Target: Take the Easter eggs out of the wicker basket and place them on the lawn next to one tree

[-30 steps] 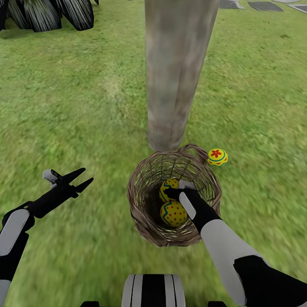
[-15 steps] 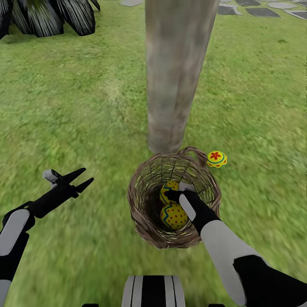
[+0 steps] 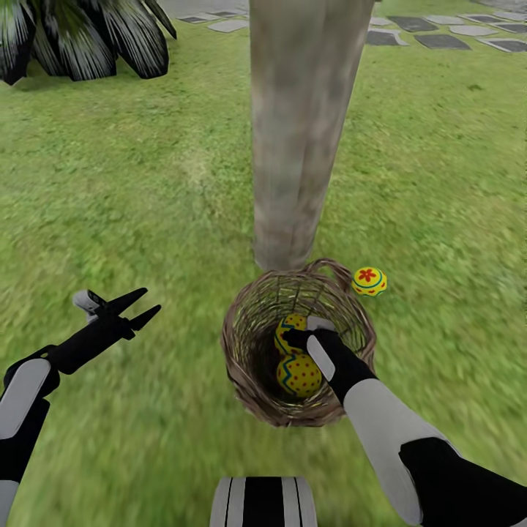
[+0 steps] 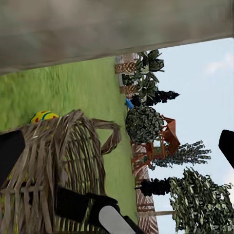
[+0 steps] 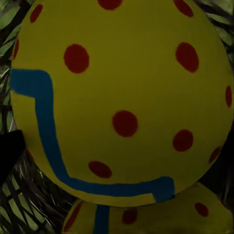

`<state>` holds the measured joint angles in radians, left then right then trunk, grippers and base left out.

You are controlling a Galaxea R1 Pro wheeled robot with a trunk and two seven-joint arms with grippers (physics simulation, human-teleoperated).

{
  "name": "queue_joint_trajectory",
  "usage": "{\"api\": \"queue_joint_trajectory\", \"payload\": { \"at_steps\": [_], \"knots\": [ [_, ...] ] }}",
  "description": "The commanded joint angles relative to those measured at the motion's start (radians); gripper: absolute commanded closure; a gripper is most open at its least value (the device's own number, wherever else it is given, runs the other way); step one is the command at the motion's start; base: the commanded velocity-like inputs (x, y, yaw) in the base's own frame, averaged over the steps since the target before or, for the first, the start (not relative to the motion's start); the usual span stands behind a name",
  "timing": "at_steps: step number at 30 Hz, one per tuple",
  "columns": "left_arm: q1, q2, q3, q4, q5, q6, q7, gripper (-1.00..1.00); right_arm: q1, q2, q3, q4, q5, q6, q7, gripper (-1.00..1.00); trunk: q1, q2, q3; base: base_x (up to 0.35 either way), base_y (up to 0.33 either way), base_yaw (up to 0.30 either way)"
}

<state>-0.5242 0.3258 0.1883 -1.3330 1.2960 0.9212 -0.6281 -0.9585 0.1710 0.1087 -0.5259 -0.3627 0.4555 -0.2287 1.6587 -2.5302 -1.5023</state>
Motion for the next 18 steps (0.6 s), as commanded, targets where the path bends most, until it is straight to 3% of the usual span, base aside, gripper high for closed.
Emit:
{"api": "queue_joint_trajectory", "payload": {
  "at_steps": [1, 15, 18],
  "knots": [
    [0.0, 0.001, 0.002, 0.001, -0.001, 0.005, -0.002, -1.0, 0.0, -0.001, 0.006, -0.002, -0.011, 0.003, -0.011, 1.0, -0.001, 0.0, 0.003, 0.0, 0.0, 0.0],
    [0.0, 0.001, 0.0, 0.001, -0.001, 0.007, -0.004, -1.0, 0.0, -0.001, 0.006, 0.0, -0.015, 0.005, -0.011, 1.0, -0.007, 0.003, 0.058, -0.071, 0.0, 0.0],
    [0.0, 0.001, 0.0, 0.001, -0.001, 0.007, -0.004, -1.0, 0.0, -0.001, 0.005, 0.003, -0.016, 0.004, -0.011, 1.0, -0.008, 0.004, 0.069, -0.261, 0.0, 0.0]
  ]
}}
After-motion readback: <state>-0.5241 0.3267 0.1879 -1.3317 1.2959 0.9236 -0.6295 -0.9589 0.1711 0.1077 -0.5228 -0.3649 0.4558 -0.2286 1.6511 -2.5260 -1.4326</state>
